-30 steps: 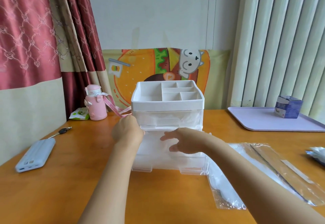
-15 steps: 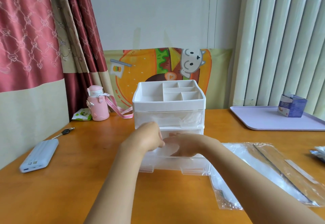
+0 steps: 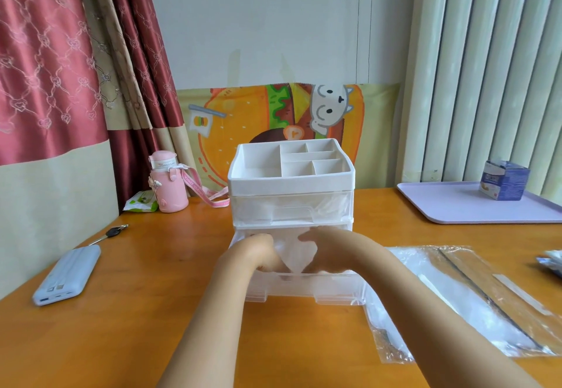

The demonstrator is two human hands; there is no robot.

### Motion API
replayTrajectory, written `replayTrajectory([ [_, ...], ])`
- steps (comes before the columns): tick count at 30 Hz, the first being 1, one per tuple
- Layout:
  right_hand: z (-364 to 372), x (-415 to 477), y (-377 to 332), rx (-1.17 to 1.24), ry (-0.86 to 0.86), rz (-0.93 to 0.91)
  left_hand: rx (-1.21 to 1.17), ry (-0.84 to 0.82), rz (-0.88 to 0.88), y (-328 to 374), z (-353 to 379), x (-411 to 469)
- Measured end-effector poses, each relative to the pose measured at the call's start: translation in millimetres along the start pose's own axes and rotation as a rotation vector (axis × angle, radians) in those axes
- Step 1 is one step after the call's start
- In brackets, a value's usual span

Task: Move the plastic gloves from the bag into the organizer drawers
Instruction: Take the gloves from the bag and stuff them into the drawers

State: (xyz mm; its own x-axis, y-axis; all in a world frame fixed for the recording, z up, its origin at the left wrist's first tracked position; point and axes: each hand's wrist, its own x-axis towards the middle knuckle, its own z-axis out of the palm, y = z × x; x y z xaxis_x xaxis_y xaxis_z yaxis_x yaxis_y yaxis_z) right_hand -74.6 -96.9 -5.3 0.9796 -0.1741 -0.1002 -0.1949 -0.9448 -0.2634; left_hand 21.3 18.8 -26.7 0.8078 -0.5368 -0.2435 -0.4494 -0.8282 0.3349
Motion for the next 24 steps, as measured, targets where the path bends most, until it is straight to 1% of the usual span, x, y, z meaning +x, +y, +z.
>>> replayTrajectory([
  [2,-2,-14,-3,0.048,0.080,0.041,0.010,-0.005,0.003,1,0,1],
  [5,0,-24,-10,0.025,0.092,0.123,0.003,-0.017,0.009,3,3,3],
  [7,-4,-24,-15,-0.013,0.038,0.156,0.006,0.001,0.005,4,3,2],
  [11,-14,-15,-21,-0.073,-0.122,0.178,0.016,0.010,-0.001,2,2,5],
  [14,-13,-6,-20,-0.109,-0.172,0.185,0.023,0.012,-0.011,0,1,4],
  [20,-12,-6,-19,-0.135,-0.152,0.169,0.030,0.056,0.015,1,0,-2],
  [22,-16,-12,-17,-0.091,-0.106,0.129,0.033,0.075,0.015,3,-4,-8],
  [24,-24,-23,-15,-0.029,-0.024,0.065,0.024,0.094,0.000,7,-11,-16],
])
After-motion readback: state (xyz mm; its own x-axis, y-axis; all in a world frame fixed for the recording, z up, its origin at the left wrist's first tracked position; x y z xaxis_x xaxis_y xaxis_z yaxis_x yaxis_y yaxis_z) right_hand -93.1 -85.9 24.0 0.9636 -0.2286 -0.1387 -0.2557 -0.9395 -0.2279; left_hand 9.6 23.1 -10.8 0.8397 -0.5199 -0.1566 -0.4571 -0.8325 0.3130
